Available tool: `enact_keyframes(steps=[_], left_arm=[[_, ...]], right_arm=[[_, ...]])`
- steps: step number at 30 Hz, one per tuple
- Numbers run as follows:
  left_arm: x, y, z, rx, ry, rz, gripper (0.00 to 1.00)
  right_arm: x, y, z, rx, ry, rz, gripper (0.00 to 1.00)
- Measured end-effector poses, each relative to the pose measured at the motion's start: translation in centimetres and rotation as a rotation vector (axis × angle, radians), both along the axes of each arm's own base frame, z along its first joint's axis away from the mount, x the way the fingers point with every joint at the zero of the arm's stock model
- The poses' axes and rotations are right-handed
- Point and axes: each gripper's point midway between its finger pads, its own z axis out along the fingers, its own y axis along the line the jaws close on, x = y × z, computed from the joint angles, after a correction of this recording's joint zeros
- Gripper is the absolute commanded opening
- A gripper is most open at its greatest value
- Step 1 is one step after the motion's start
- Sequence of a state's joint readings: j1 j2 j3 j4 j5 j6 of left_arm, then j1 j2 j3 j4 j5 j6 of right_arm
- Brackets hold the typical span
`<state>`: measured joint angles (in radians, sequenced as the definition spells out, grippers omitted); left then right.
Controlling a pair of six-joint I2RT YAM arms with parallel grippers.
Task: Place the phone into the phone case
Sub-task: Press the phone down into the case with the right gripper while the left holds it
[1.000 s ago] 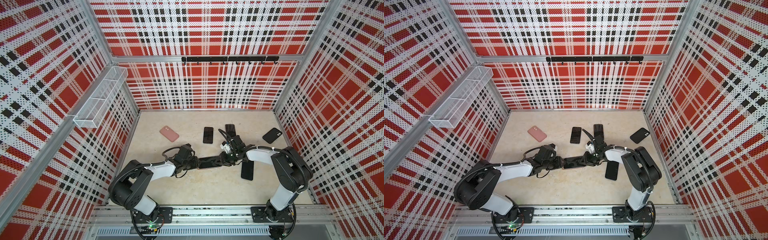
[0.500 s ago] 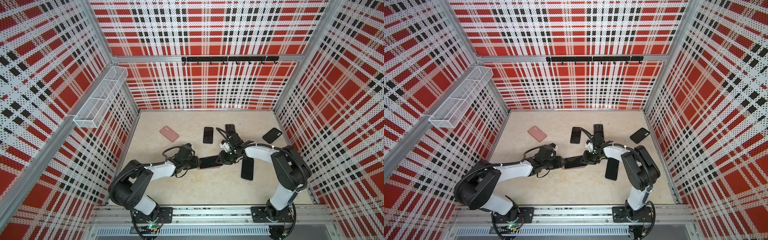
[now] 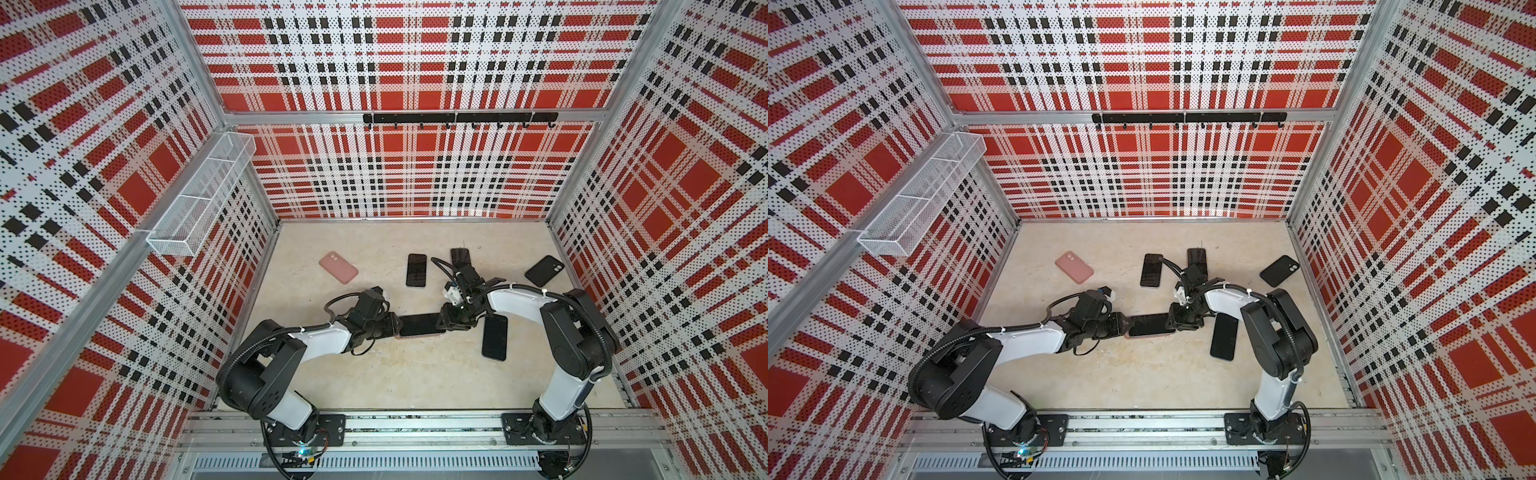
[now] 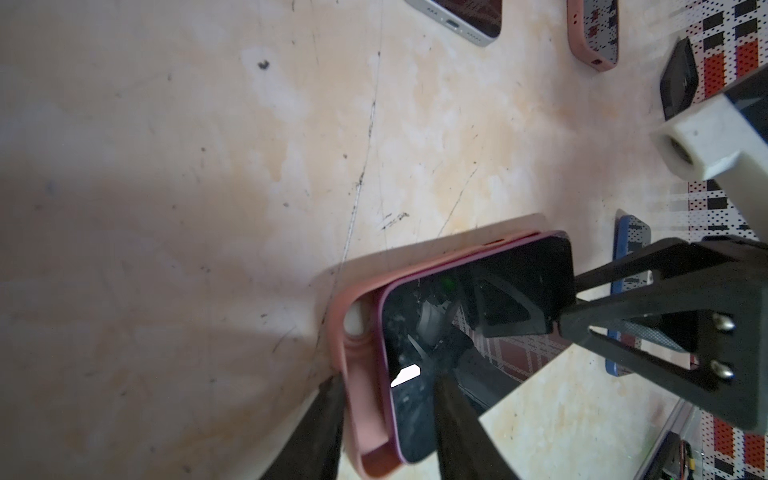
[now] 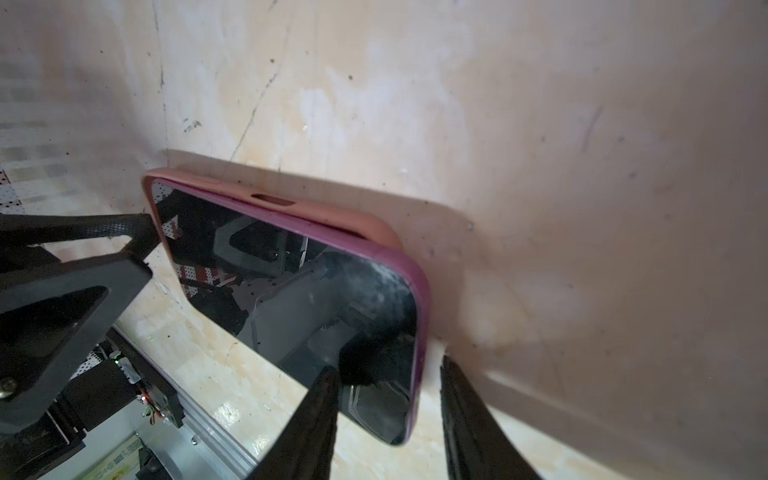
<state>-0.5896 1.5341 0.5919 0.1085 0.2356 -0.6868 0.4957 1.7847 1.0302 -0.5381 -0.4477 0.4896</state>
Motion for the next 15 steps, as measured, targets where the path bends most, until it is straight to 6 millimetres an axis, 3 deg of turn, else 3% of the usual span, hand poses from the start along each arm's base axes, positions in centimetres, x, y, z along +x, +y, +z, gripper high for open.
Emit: enact_keyframes(steps=[11,15], left_arm=[[0.02,0.05,-0.03,-0.001,-0.001,0.001,0.36],[0.01,0.08,-0.08,0.001,-0.001,0.002,0.35]], right_arm=[[0.25,-0.02,0.02,-0.050,-0.018,0.004,0.39],[0.36,-0.26,0.09,-0.065,-0.021,-0.002,0.32]])
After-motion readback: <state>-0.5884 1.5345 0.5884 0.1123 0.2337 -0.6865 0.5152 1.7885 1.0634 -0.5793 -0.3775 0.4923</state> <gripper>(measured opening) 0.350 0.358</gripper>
